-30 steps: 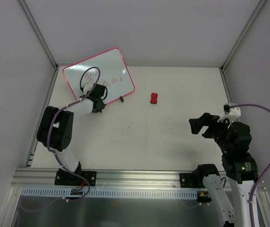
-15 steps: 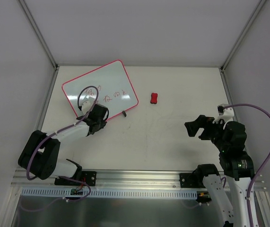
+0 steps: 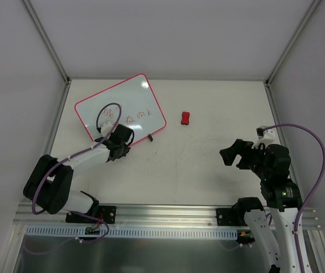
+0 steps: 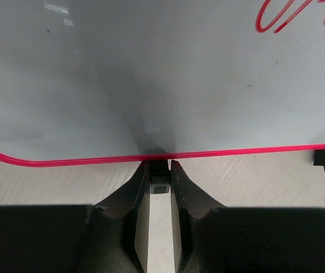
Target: Erase the whiteboard
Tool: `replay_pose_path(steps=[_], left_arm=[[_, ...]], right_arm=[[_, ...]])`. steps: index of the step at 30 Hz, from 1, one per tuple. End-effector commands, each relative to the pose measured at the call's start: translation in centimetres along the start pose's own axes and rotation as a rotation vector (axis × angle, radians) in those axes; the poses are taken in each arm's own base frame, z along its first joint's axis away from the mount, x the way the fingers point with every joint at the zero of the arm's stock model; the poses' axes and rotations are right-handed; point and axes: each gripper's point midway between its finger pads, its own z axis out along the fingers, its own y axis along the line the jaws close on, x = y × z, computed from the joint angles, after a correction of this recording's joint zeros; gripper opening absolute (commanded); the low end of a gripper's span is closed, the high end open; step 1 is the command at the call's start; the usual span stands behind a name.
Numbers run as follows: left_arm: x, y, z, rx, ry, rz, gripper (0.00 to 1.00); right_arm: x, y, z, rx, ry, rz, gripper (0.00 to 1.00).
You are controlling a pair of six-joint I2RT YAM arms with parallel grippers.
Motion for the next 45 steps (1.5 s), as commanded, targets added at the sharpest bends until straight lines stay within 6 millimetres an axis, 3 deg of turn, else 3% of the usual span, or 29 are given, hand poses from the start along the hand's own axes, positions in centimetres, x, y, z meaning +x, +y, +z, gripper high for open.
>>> replay_pose_path(steps=[1,9,14,20,21,24,26,27,29,30,31,33,34,35,37,38,39,41,43,45], left_arm=[[3.7,1.7,-0.6,-0.067,0.167,0.125,0.01],[3.4,0.8,-0.5,-0.076,0.179,0.139,0.14],[2.9,0.1,-1.4,-0.041,0.182,0.149,0.42],[-0.2,-2.3,-4.1,0.059,0.114,0.167,0.67],[-1.1,-2.9,-5.0,0.086,0.092,0.164,0.76],[-3.1,-4.5,-7.0,0.155,0.049,0.177,0.86],[-4.2,-5.1,-8.1,0.193,0.019,0.219,0.98],[-5.2,-5.8,-9.0,0.219,-0.005,0.225,0.99],[-6.5,-5.9,-10.2,0.236,-0.047,0.274,0.99],[-7.7,-6.3,-11.2,0.256,-0.081,0.277,0.99],[-8.4,-6.2,-11.7,0.253,-0.108,0.291,0.99],[-9.7,-5.9,-12.3,0.256,-0.142,0.325,0.99],[-10.2,-5.6,-12.7,0.258,-0.154,0.327,0.99],[-10.5,-5.3,-12.7,0.263,-0.151,0.338,0.99],[-11.4,-4.0,-12.4,0.249,-0.148,0.312,0.99],[-11.3,-3.9,-12.4,0.266,-0.129,0.307,0.99],[-11.2,-3.3,-12.2,0.261,-0.119,0.302,0.99],[-12.0,-2.3,-12.2,0.25,-0.136,0.29,0.99],[-12.5,-1.8,-12.5,0.246,-0.153,0.297,0.99],[-13.1,-1.5,-13.0,0.248,-0.176,0.307,0.99]], right_arm=[[-0.6,0.3,0.2,-0.019,-0.025,-0.01,0.99],[0.0,-0.4,0.7,0.008,-0.011,-0.003,0.99],[-0.3,-1.0,1.8,0.035,-0.009,-0.003,0.99],[-1.4,-1.5,4.6,0.088,-0.007,-0.026,0.99],[-0.9,-1.6,5.7,0.111,0.029,-0.044,0.99],[-2.1,-0.6,7.7,0.141,0.014,-0.097,0.99],[-1.9,-0.3,10.1,0.165,0.046,-0.113,0.99],[-2.8,0.8,10.8,0.16,0.034,-0.127,0.99],[-2.0,1.1,13.7,0.191,0.096,-0.141,0.99],[-3.4,2.4,14.6,0.183,0.064,-0.148,0.99],[-3.6,2.9,15.6,0.185,0.068,-0.151,0.99],[-2.9,3.2,18.7,0.219,0.111,-0.172,0.98],[-4.5,4.3,19.7,0.207,0.085,-0.161,0.97],[-3.2,4.0,21.8,0.229,0.133,-0.168,0.97],[-3.4,4.2,23.8,0.253,0.139,-0.157,0.94],[-4.7,5.0,24.8,0.246,0.116,-0.151,0.93],[-3.4,4.5,26.6,0.27,0.154,-0.154,0.92],[-4.5,5.4,28.4,0.263,0.136,-0.134,0.88],[-3.2,5.0,30.4,0.284,0.176,-0.136,0.86],[-3.8,5.7,31.7,0.278,0.174,-0.124,0.84]])
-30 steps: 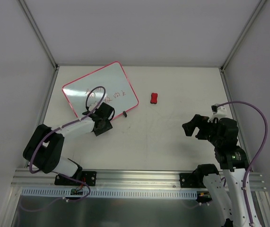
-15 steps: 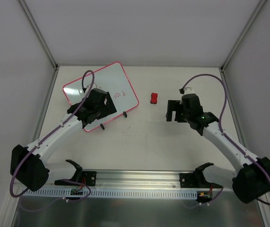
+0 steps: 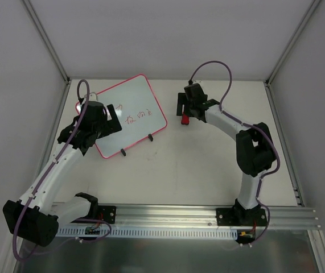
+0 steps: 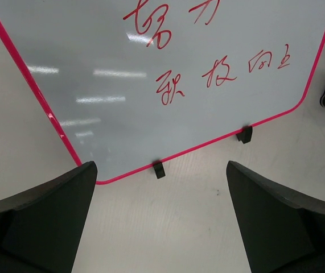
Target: Erase the whiteboard
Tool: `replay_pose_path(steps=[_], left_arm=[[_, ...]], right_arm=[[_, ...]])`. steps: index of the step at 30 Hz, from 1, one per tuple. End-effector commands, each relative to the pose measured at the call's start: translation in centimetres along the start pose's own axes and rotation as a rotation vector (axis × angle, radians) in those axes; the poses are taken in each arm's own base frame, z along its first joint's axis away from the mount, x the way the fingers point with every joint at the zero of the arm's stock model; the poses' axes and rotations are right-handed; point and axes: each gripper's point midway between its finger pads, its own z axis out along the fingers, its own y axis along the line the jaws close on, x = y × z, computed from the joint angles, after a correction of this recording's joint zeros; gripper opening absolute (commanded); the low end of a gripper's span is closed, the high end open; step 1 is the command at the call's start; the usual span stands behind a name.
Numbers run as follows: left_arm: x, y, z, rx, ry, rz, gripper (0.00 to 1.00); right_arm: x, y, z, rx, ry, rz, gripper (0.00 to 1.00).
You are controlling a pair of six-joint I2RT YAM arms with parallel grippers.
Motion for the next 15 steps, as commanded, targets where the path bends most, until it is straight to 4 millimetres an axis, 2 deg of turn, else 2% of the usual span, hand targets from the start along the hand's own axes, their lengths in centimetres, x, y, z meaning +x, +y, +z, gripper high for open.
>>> replay_pose_path(steps=[1,3,4,7,9,15], left_arm=[[-0.5,0.5,-1.3,0.029,-0.021,0.062,0.99],[-1.0,1.0,-1.5,0.017,-0.037,0.072,0.99],[-1.2,1.4,-1.7,0.009,-0.048,0.075,0.99],[-1.3,1.8,-1.8,-0.002,-0.057,0.076,0.99],[-1.1,2.2,-1.8,-0.01,-0.058,0.08,0.99],[0.0,2.7,-1.2,-0.021,-0.028,0.085,0.99]], right_arm=[[-2.0,1.1,2.0,0.023,-0.03,0.049,0.82],[-2.5,2.0,2.8,0.013,-0.022,0.055,0.8],[-1.6,1.9,3.9,0.028,0.005,0.052,0.8],[-0.7,1.9,4.7,0.06,0.034,0.064,0.76],[0.4,1.2,5.1,0.102,0.06,0.066,0.75],[2.1,0.1,5.6,0.165,0.087,0.078,0.69]])
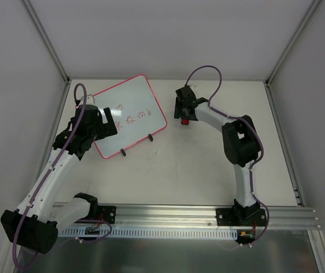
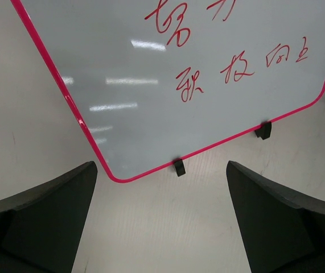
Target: Erase the whiteboard
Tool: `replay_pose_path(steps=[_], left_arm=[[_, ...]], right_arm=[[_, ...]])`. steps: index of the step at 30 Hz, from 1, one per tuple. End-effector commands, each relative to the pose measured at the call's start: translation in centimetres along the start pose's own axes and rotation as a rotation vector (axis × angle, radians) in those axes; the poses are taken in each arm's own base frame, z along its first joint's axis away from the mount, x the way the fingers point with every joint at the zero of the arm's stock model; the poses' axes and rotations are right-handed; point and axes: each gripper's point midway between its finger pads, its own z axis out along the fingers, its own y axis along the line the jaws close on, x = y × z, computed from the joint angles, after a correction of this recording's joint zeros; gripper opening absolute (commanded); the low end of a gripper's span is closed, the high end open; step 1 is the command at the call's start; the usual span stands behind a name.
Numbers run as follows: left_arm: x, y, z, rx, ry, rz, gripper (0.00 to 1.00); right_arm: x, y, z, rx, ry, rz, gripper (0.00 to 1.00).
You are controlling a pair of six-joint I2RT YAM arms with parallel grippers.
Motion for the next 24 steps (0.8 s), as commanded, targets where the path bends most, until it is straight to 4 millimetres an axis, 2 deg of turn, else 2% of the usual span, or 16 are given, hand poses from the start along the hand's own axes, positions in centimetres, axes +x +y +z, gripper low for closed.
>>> replay_pose_path(steps=[1,4,11,24], left_arm=[[0.8,0.7,0.2,-0.013,0.018,0.019,0.99],[1.1,0.8,0.2,-0.014,0.024,0.019,0.99],[0.8,0.9,-0.2,-0.011,0.009,0.036,0.99],[2.9,0.8,0.9,-0.012,0.083,0.007,0.99]], right_arm=[[-0.7,-0.5,-0.1,0.054,-0.024,0.036,0.68],[-0.3,-0.1,0.6,0.042,-0.006,0.033,0.63],[-0.1,0.2,1.8,0.033,0.007,0.027,0.59],[-1.0,0.2,2.1,0.027,-0.005,0.012,0.55]])
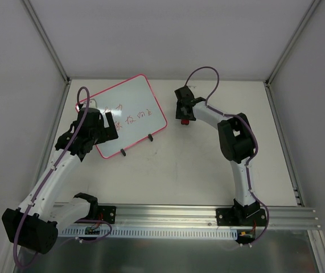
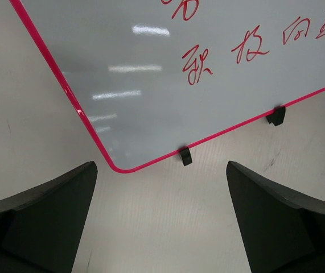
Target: Erase the whiteboard
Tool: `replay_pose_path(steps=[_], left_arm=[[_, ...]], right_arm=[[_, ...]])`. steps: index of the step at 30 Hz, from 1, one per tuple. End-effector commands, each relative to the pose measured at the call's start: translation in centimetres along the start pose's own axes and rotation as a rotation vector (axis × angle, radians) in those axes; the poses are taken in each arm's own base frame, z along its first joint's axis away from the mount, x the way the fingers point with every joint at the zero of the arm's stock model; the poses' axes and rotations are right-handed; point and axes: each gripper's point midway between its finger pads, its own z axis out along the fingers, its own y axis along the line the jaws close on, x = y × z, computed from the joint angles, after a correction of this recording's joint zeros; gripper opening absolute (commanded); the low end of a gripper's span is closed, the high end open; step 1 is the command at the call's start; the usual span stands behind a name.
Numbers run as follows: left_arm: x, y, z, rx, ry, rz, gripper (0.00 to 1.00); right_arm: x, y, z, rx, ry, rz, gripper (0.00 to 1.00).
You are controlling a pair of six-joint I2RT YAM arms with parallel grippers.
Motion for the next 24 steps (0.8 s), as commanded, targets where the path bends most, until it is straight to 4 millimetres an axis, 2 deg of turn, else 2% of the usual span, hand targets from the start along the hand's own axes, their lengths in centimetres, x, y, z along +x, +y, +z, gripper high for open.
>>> replay_pose_path(steps=[1,11,17,18,20,21,22,23,24], left_arm=[[0.8,0.2,0.4,-0.003,0.033,-0.014,0.99],[2.1,0.0,1.1,0.0,0.079,-0.021,0.99],[2.8,0.2,1.4,-0.005,0.1,-0.025,0.99],[3.0,0.2,1.4,-0.004,0.104,-0.026,0.99],[3.2,0.1,1.5,-0.006,0.112,-0.043,0.99],[3.2,0.0,1.6,-0.004,0.115,-0.051,0.99],[3.4,-0.1,1.7,-0.002,0.123,-0.057,0.99],[3.5,-0.2,1.8,-0.002,0.128,-0.072,0.99],[3.7,-0.2,1.9,-0.006,0.135,-0.078,0.99]], right_arm=[[-1.6,0.3,-0.2,-0.006,-0.031,0.009,0.52],[-1.4,-0.3,0.2,-0.004,-0.014,0.041,0.37],[-1.1,-1.2,-0.2,0.019,-0.016,0.045,0.18],[-1.1,-1.3,-0.5,0.02,-0.018,0.044,0.16],[-1.6,-1.5,-1.8,0.006,-0.03,0.047,0.04],[-0.9,-1.9,-2.2,0.011,-0.019,0.041,0.01],[-1.7,-2.1,-3.8,0.0,-0.045,0.049,0.0],[-1.7,-2.4,-4.4,-0.001,-0.051,0.049,0.0],[-0.8,-3.2,-4.8,0.009,-0.038,0.039,0.0]])
